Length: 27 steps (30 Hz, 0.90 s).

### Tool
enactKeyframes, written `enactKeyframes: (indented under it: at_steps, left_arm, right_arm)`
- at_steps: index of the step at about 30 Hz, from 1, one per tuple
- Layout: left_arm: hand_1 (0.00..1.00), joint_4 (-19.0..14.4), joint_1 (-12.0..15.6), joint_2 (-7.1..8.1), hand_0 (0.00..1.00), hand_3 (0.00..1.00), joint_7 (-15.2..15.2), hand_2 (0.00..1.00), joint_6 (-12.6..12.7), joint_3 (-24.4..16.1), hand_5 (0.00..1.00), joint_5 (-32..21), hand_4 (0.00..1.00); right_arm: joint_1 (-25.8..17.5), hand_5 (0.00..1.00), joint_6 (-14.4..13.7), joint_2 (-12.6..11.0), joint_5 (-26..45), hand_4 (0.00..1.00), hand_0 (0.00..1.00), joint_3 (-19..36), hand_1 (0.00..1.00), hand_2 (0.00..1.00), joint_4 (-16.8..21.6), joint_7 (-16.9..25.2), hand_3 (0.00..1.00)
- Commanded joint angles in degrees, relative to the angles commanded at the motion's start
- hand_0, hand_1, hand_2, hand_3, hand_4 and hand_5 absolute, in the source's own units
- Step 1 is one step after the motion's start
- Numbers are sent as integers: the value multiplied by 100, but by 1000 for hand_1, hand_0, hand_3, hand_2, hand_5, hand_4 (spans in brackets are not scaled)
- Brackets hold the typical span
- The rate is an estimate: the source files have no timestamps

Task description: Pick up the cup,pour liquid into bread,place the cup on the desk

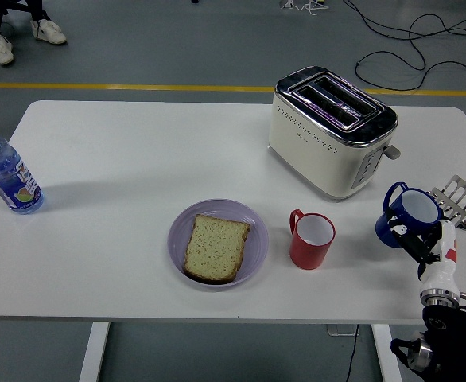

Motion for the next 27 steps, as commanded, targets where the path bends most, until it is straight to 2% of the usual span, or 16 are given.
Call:
enactKeyframes:
  at_steps: [2, 3, 5, 16, 27]
  left_arm:
    - [705, 0, -8, 2, 662, 627, 3, 727, 0, -25, 920, 20, 381]
    - [706, 0, -20, 4, 662, 626, 6, 726, 2, -49, 920, 32, 381]
    - [706, 0, -41, 2, 662, 626, 8, 726, 3, -44, 920, 25, 381]
    - [706, 0, -74, 21, 662, 627, -1, 727, 8, -134, 920, 72, 381]
    - [706, 0, -51, 13, 661, 626, 11, 726, 7, -92, 920, 60, 381]
  right_arm:
    - [-3, 62, 0, -15, -34, 801, 448, 35, 454, 553, 108, -21, 601]
    - [-4, 55, 0, -34, -66, 797, 410, 70, 413, 544, 219, -47, 581]
    - [-29, 55, 0, -101, -177, 797, 410, 123, 413, 544, 472, -144, 581]
    - [-108, 45, 0, -325, -676, 758, 382, 187, 400, 541, 1320, -726, 562]
    - [-192, 35, 0, -392, -984, 736, 376, 273, 400, 542, 1487, -1062, 556]
